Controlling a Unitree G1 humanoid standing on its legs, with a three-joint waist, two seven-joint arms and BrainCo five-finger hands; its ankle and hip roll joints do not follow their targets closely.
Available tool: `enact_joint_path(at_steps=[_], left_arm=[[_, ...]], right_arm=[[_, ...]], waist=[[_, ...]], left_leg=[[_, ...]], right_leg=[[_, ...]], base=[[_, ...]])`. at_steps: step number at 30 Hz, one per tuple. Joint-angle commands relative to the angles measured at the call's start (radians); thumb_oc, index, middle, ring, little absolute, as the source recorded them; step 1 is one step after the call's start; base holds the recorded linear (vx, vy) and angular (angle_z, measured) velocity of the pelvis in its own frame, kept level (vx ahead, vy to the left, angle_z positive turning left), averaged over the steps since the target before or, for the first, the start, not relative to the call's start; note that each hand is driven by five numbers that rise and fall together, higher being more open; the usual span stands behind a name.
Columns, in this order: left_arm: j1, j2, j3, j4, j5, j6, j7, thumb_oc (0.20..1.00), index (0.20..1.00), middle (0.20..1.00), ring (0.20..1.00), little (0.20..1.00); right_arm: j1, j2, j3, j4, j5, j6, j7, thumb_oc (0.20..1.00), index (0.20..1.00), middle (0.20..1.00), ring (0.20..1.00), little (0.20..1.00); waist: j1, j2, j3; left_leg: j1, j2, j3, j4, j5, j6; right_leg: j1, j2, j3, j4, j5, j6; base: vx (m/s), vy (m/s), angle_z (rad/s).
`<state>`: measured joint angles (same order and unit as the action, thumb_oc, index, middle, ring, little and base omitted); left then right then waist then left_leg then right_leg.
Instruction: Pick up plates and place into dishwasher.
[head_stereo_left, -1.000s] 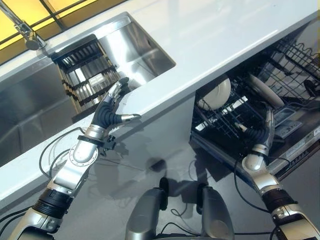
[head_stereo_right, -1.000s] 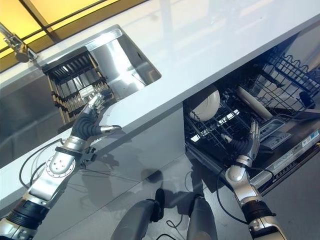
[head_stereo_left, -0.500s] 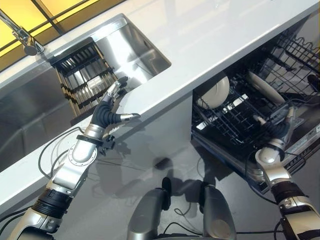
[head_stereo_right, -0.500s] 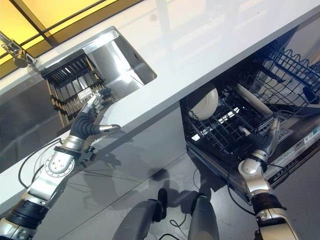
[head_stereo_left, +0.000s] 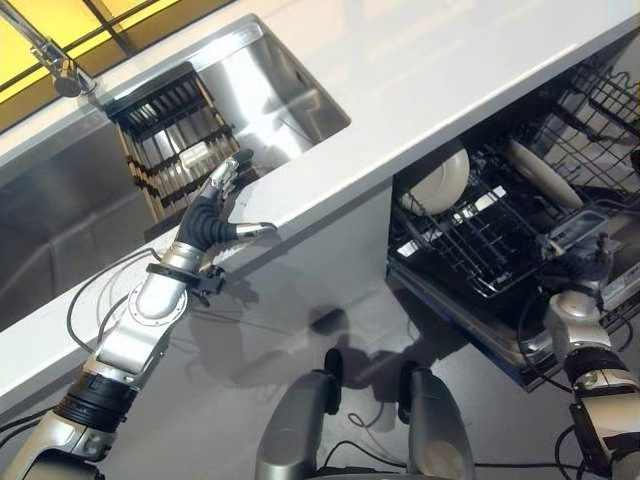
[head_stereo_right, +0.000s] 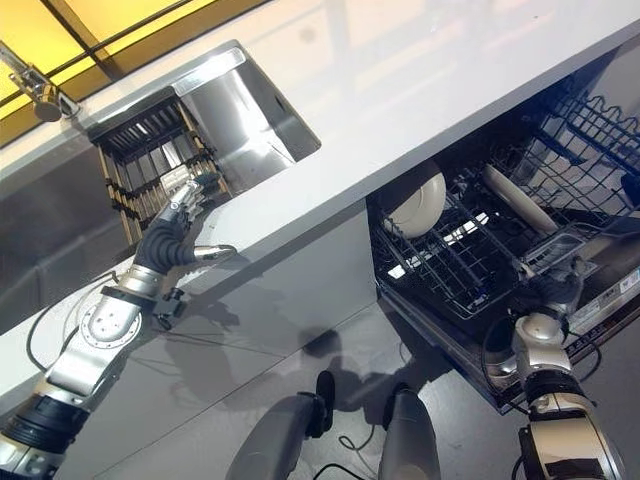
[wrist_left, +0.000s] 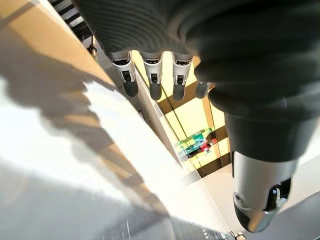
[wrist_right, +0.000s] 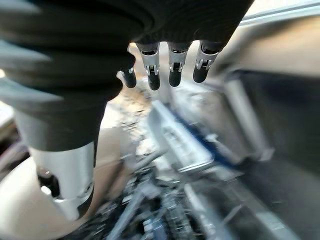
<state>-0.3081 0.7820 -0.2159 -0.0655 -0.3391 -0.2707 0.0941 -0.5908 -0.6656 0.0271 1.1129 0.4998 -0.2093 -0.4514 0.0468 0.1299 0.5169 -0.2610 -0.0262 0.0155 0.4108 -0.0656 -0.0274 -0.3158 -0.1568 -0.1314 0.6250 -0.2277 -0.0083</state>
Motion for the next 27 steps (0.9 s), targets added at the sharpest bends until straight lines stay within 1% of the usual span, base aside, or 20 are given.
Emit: enact_joint_path(at_steps=[1, 2, 3, 4, 6, 7, 10, 13, 14, 15, 20, 27], left_arm=[[-0.035, 0.021, 0.017, -0.074, -0.033, -0.016, 0.003, 1.0, 1.0, 1.0, 1.0, 1.0], [-0.036, 0.02, 0.017, -0.074, -0.033, -0.016, 0.004, 1.0, 1.0, 1.0, 1.0, 1.0], [-0.038, 0.023, 0.015, -0.076, -0.03, -0.009, -0.005, 1.0, 1.0, 1.0, 1.0, 1.0], [-0.042, 0.023, 0.015, -0.078, -0.027, -0.008, -0.004, 1.0, 1.0, 1.0, 1.0, 1.0], [-0.046, 0.032, 0.013, -0.082, -0.018, -0.006, -0.005, 1.0, 1.0, 1.0, 1.0, 1.0], [-0.047, 0.037, 0.014, -0.082, -0.017, -0.003, -0.009, 1.0, 1.0, 1.0, 1.0, 1.0], [-0.051, 0.04, 0.012, -0.086, -0.011, 0.002, -0.008, 1.0, 1.0, 1.0, 1.0, 1.0], [-0.05, 0.04, 0.016, -0.085, -0.011, 0.004, -0.013, 1.0, 1.0, 1.0, 1.0, 1.0], [-0.051, 0.041, 0.017, -0.085, -0.014, 0.005, -0.015, 1.0, 1.0, 1.0, 1.0, 1.0], [-0.054, 0.046, 0.019, -0.084, -0.021, 0.006, -0.023, 1.0, 1.0, 1.0, 1.0, 1.0], [-0.07, 0.057, 0.014, -0.077, -0.028, 0.013, -0.029, 1.0, 1.0, 1.0, 1.0, 1.0], [-0.072, 0.079, 0.028, -0.056, -0.043, 0.006, -0.039, 1.0, 1.0, 1.0, 1.0, 1.0]], right_arm=[[-0.075, -0.05, 0.009, 0.05, 0.109, 0.055, 0.127, 1.0, 1.0, 1.0, 1.0, 1.0], [-0.079, -0.052, 0.011, 0.054, 0.112, 0.055, 0.131, 1.0, 1.0, 1.0, 1.0, 1.0], [-0.085, -0.052, 0.009, 0.085, 0.203, 0.102, 0.235, 1.0, 1.0, 1.0, 1.0, 1.0], [-0.093, -0.056, 0.013, 0.098, 0.221, 0.099, 0.259, 1.0, 1.0, 1.0, 1.0, 1.0], [-0.102, -0.062, 0.018, 0.114, 0.244, 0.095, 0.296, 1.0, 1.0, 1.0, 1.0, 1.0], [-0.108, -0.066, 0.02, 0.117, 0.262, 0.103, 0.332, 1.0, 1.0, 1.0, 1.0, 1.0], [-0.14, -0.077, 0.04, 0.121, 0.289, 0.107, 0.395, 1.0, 1.0, 1.0, 1.0, 1.0], [-0.176, -0.091, 0.065, 0.12, 0.293, 0.1, 0.451, 1.0, 1.0, 1.0, 1.0, 1.0], [-0.184, -0.094, 0.072, 0.119, 0.289, 0.101, 0.459, 1.0, 1.0, 1.0, 1.0, 1.0], [-0.199, -0.1, 0.083, 0.113, 0.279, 0.102, 0.478, 1.0, 1.0, 1.0, 1.0, 1.0], [-0.26, -0.113, 0.134, 0.088, 0.273, 0.092, 0.505, 1.0, 1.0, 1.0, 1.0, 1.0], [-0.354, -0.119, 0.178, 0.01, 0.243, 0.063, 0.433, 1.0, 1.0, 1.0, 1.0, 1.0]], waist=[[0.03, 0.008, 0.003], [0.03, 0.009, 0.003], [0.036, 0.011, 0.003], [0.038, 0.012, 0.003], [0.043, 0.013, 0.003], [0.046, 0.013, 0.003], [0.053, 0.014, 0.003], [0.06, 0.013, 0.003], [0.062, 0.012, 0.003], [0.066, 0.01, 0.003], [0.076, -0.002, 0.003], [0.092, -0.01, 0.003]], left_leg=[[-0.06, -0.039, -0.013, 0.134, -0.073, 0.076], [-0.062, -0.039, -0.013, 0.135, -0.073, 0.076], [-0.074, -0.044, -0.015, 0.149, -0.083, 0.076], [-0.084, -0.045, -0.014, 0.145, -0.073, 0.077], [-0.101, -0.049, -0.016, 0.149, -0.07, 0.079], [-0.112, -0.05, -0.018, 0.15, -0.068, 0.08], [-0.132, -0.053, -0.02, 0.154, -0.066, 0.082], [-0.147, -0.058, -0.024, 0.157, -0.064, 0.085], [-0.15, -0.061, -0.024, 0.167, -0.075, 0.086], [-0.156, -0.062, -0.026, 0.169, -0.075, 0.086], [-0.17, -0.061, -0.033, 0.172, -0.073, 0.088], [-0.175, -0.059, -0.042, 0.175, -0.072, 0.089]], right_leg=[[-0.005, 0.021, -0.007, -0.024, 0.097, -0.024], [-0.007, 0.021, -0.007, -0.023, 0.097, -0.024], [-0.02, 0.019, -0.007, -0.004, 0.085, -0.023], [-0.03, 0.019, -0.008, -0.007, 0.094, -0.025], [-0.047, 0.017, -0.011, -0.003, 0.096, -0.025], [-0.056, 0.017, -0.013, -0.001, 0.097, -0.024], [-0.08, 0.016, -0.015, 0.008, 0.099, -0.024], [-0.095, 0.017, -0.017, 0.017, 0.097, -0.024], [-0.098, 0.016, -0.016, 0.028, 0.086, -0.022], [-0.103, 0.016, -0.017, 0.031, 0.086, -0.021], [-0.115, 0.016, -0.023, 0.042, 0.084, -0.02], [-0.115, 0.015, -0.034, 0.054, 0.075, -0.023]], base=[[-0.01, -0.01, 0.06], [0.01, -0.016, 0.06], [-0.01, -0.018, 0.06], [-0.02, -0.031, 0.03], [-0.03, -0.034, 0.06], [-0.02, -0.038, 0.12], [-0.01, -0.011, 0.03], [0.0, 0.0, 0.0], [0.0, 0.0, 0.0], [0.0, 0.0, 0.0], [-0.01, -0.034, 0.01], [0.01, -0.028, 0.03]])
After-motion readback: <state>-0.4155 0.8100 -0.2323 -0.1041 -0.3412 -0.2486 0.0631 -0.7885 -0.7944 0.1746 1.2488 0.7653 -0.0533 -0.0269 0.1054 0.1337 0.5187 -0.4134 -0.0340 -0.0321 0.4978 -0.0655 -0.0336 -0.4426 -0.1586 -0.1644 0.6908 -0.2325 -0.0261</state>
